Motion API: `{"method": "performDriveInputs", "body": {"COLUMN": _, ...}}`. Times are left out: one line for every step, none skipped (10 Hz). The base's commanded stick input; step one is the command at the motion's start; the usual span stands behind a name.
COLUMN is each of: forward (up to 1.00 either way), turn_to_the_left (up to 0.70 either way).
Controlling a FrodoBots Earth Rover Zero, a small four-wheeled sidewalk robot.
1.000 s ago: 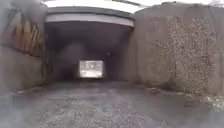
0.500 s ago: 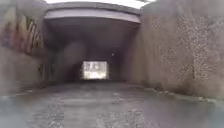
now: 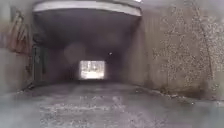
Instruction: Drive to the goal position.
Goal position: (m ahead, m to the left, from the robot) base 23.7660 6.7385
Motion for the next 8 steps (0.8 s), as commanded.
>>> {"method": "performDriveInputs", "body": {"forward": 1.0, "turn_to_the_left": 0.08}}
{"method": "performDriveInputs", "body": {"forward": 1.0, "turn_to_the_left": 0.41}}
{"method": "performDriveInputs", "body": {"forward": 1.0, "turn_to_the_left": 0.41}}
{"method": "performDriveInputs", "body": {"forward": 1.0, "turn_to_the_left": 0.41}}
{"method": "performDriveInputs", "body": {"forward": 1.0, "turn_to_the_left": 0.41}}
{"method": "performDriveInputs", "body": {"forward": 1.0, "turn_to_the_left": 0.41}}
{"method": "performDriveInputs", "body": {"forward": 1.0, "turn_to_the_left": 0.41}}
{"method": "performDriveInputs", "body": {"forward": 1.0, "turn_to_the_left": 0.4}}
